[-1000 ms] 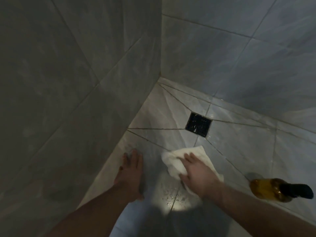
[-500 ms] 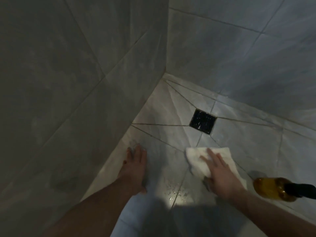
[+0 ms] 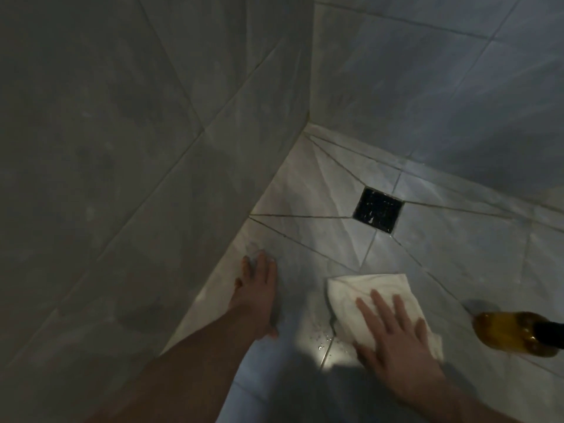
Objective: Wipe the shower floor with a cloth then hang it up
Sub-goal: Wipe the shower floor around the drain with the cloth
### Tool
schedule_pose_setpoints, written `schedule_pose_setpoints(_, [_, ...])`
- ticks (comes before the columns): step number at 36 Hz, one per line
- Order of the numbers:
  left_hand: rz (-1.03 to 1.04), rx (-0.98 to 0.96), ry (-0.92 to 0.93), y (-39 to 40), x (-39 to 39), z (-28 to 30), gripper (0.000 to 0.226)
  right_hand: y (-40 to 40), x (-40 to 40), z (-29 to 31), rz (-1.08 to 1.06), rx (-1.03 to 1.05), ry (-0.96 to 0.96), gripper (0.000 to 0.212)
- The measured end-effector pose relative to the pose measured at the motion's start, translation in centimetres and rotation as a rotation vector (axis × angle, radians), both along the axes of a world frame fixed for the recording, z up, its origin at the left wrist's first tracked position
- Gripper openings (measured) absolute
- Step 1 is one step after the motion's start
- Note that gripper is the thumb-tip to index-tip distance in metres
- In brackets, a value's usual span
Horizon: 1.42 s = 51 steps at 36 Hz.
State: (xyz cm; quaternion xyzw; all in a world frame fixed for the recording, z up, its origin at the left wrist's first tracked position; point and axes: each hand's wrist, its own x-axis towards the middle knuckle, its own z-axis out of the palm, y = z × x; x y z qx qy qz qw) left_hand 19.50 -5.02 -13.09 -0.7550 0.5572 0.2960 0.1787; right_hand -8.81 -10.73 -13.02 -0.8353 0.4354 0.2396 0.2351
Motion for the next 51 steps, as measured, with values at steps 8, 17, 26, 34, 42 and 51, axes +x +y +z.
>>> schedule_pose_setpoints(8, [0.048, -0.03, 0.037, 0.1, 0.1, 0.1, 0.149, -1.5, 5.1, 1.3, 0.038, 0.053, -0.067, 0.075])
schedule_pose_setpoints(17, [0.048, -0.042, 0.049, 0.2, 0.0, -0.1, 0.153, -3.8, 8.7, 1.2, 0.022, 0.042, -0.119, 0.071])
schedule_pose_setpoints(26, [-0.044, -0.047, -0.001, -0.2, 0.4, -0.4, 0.162, 1.6, 2.9, 2.1, 0.021, 0.108, -0.058, 0.108])
schedule_pose_setpoints(34, [-0.174, -0.052, -0.049, -0.2, 0.3, 1.7, 0.141, 1.0, -0.9, 2.6, -0.046, 0.132, -0.017, 0.062])
schedule_pose_setpoints(42, [0.174, -0.052, -0.026, -3.4, -0.2, 1.6, 0.158, -1.1, -2.3, 1.6, -0.101, 0.084, -0.037, 0.067])
schedule_pose_setpoints(51, [0.162, 0.02, -0.062, -4.8, -2.3, 1.1, 0.156, -6.4, -0.9, 0.9, -0.411, 0.016, -0.069, 0.06])
